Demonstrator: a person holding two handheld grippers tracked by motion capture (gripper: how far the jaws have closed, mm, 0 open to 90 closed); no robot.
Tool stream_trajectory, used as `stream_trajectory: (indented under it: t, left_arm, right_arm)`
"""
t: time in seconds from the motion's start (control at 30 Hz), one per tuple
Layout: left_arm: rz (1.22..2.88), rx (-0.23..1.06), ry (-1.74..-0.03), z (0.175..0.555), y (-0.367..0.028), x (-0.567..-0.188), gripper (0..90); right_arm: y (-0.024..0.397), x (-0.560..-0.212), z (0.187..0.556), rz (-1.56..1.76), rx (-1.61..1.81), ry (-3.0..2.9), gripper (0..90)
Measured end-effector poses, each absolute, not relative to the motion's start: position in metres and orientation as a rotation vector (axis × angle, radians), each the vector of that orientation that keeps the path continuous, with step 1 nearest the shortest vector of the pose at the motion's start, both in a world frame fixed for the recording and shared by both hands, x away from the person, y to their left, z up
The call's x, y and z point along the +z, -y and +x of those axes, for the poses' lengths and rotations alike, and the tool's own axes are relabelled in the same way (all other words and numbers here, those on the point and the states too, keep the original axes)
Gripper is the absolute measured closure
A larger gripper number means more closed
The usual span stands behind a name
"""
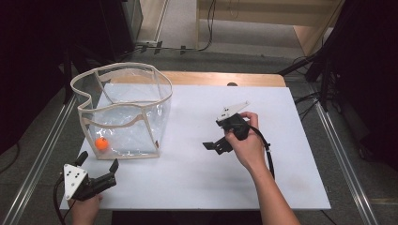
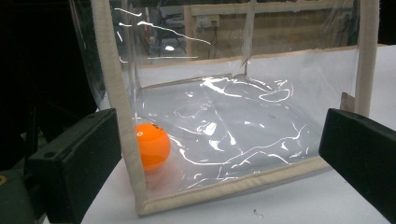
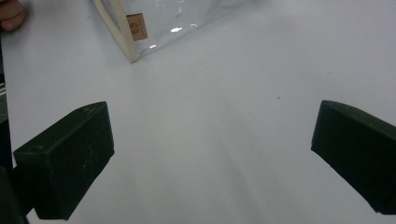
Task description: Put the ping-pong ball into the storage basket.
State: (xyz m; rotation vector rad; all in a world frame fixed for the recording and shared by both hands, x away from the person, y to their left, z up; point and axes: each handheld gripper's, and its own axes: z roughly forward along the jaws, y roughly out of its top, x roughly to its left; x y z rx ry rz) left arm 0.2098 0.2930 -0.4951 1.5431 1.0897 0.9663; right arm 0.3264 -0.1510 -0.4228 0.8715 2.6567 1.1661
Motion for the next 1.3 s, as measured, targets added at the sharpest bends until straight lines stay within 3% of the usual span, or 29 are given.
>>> stream_trajectory:
  t: [1.3]
  left_arm:
    - [1.54, 0.966, -1.092, 0.21, -0.293, -0.495, 0.0]
  right_arm:
    - [0.227, -0.466, 0.289, 1.083, 1.205, -2.525, 0.0]
